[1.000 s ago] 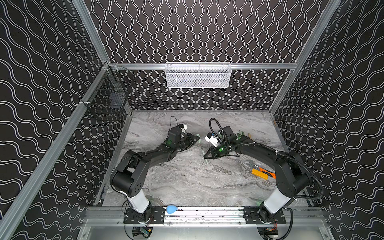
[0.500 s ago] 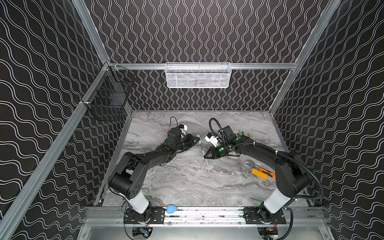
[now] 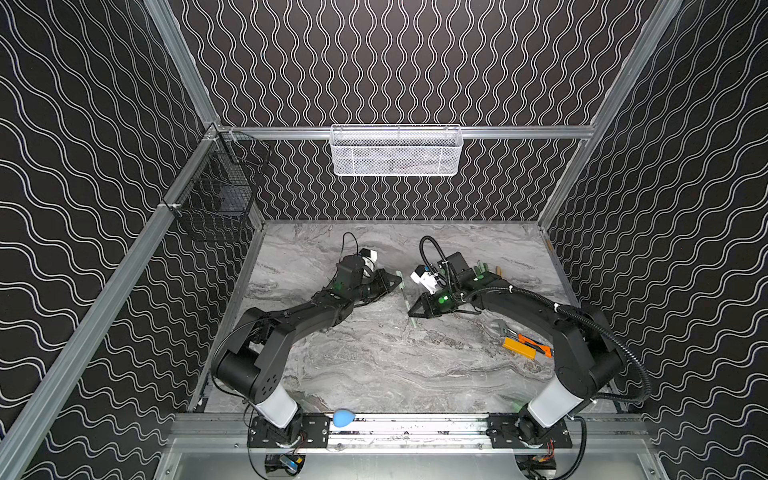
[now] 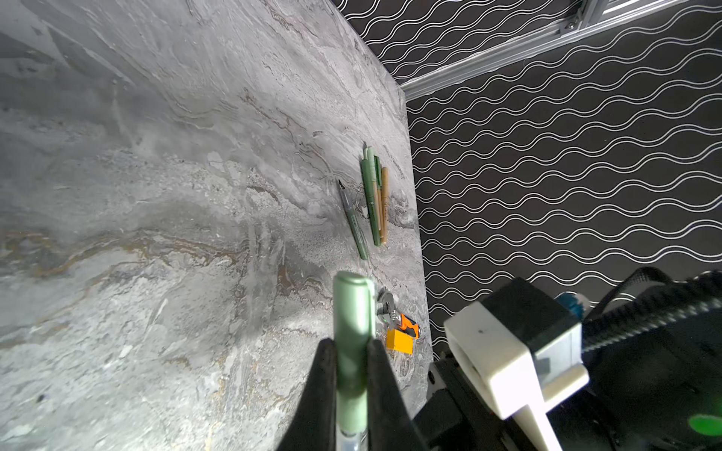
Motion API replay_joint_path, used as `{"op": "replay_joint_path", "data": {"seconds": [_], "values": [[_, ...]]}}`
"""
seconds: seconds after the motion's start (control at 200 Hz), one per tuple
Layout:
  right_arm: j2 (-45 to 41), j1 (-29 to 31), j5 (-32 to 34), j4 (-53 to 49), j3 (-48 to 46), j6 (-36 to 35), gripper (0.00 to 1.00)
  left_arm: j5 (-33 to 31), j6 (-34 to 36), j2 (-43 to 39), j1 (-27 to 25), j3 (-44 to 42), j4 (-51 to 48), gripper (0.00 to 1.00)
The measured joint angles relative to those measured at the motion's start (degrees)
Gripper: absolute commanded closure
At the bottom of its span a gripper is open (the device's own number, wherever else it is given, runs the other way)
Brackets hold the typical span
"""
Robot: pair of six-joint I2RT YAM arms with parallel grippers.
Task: Insert the pens into the pen caps
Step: 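Lower the light green cap onto the pen nib with the left gripper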
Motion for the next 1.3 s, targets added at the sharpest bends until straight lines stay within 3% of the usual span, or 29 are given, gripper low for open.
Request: {"op": "replay_joint_path", "data": {"seconds": [0.891,1.301], "values": [[0.07,-2.38,-0.39,-0.79,3.69,0.35,1.00,-4.28,5.55,-1.88,-2.43,4.04,-3.48,0.95],[-1.79,-3.39,1.79,0.52,4.09,-1.07,1.00,-1.57,7.58,-0.79,-3.26,7.10,-6.99,0.95]]}}
